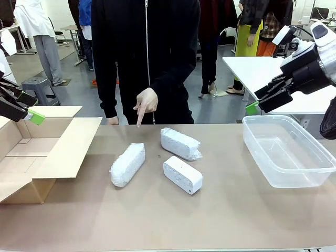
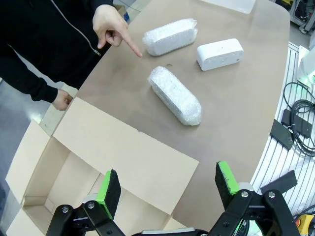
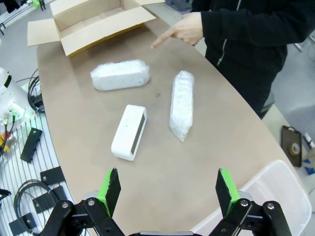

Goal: Separate and place wrapped and unwrapped clocks.
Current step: Pick up the Digital clock indicated by the person.

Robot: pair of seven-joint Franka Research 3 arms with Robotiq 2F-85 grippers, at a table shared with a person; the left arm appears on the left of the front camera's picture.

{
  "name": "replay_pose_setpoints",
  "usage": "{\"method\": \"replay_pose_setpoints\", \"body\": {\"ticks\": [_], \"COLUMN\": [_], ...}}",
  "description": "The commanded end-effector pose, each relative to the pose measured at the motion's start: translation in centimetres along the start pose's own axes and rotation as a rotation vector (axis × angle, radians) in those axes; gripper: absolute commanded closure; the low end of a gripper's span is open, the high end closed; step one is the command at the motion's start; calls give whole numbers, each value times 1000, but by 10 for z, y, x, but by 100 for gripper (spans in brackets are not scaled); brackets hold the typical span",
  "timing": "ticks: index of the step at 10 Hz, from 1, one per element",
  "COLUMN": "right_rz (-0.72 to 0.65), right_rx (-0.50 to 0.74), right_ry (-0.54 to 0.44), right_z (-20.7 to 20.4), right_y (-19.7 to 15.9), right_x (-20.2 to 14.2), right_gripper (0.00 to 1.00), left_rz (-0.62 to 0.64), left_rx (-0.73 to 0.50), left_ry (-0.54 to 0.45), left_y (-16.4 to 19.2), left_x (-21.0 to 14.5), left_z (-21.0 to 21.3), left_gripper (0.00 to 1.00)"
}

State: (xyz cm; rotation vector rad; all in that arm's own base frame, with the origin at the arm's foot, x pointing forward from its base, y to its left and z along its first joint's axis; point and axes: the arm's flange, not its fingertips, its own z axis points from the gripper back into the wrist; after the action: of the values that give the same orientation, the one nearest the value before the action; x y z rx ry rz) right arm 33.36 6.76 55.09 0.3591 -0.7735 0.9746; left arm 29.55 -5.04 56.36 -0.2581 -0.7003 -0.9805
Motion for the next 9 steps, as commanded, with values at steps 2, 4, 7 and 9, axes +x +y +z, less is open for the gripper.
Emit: {"method": "replay_pose_setpoints", "body": {"ticks": [2,4,7,9], "right_rz": [5,5,5,5], "right_rx": [14,14,14,14], "right_ry": [-3,-3,-3,-3], "right_z": [1,1,1,1], "right_y": [1,1,1,1], "right_x": [-1,-1,-1,-1], "right_gripper": [0,0,0,0], "left_rz": [0,0,0,82], "left_rx": [-4,-4,0,-26], "left_ry": [-6,-6,0,283], "left_y": [0,0,0,-17], "left_x": [-1,-1,0,56], "left_z": [1,1,0,-26], "left_gripper": [0,0,0,0]}}
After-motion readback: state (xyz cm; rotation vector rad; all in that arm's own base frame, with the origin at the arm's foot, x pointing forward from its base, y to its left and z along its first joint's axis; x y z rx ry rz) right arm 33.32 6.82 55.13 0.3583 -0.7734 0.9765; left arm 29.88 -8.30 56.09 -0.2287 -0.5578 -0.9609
